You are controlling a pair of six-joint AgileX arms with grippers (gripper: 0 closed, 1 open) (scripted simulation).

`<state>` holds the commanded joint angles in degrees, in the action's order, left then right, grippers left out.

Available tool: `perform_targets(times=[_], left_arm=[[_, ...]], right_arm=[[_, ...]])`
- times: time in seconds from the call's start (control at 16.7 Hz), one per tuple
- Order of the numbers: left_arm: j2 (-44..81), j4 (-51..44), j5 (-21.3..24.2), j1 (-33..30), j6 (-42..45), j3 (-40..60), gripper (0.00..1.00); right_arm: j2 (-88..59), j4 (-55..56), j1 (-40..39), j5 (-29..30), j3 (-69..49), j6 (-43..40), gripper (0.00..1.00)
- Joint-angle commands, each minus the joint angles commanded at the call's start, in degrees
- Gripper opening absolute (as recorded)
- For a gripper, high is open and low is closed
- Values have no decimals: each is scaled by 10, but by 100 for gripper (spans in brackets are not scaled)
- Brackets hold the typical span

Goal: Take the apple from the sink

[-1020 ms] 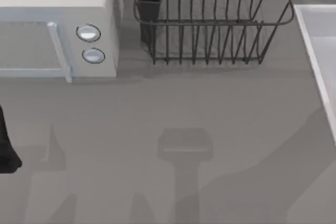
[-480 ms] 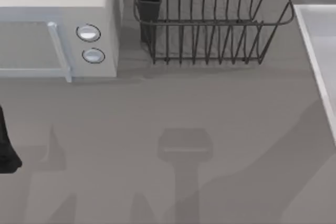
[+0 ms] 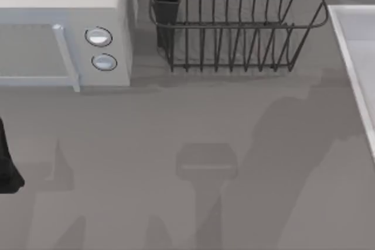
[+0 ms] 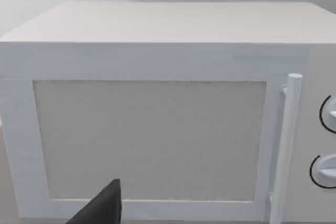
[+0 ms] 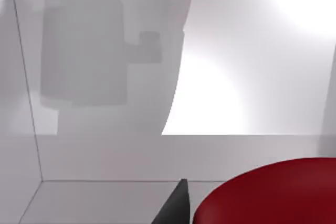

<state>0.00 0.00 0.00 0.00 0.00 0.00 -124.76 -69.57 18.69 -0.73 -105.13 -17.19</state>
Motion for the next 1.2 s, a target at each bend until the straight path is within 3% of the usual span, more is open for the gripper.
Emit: perform_targets(times=[0.3, 0.78, 0.96, 1.2], left_arm=[[0, 0, 0, 0, 0, 0, 100], [0, 0, 0, 0, 0, 0, 100], [0, 0, 0, 0, 0, 0, 100], [0, 0, 0, 0, 0, 0, 100]], right_arm=[[52, -142, -1, 0, -105, 0, 0], [61, -155, -10, -1, -112, 9, 0], [79, -152, -64, 0, -84, 63, 0], [130, -138, -217, 2, -8, 213, 0]])
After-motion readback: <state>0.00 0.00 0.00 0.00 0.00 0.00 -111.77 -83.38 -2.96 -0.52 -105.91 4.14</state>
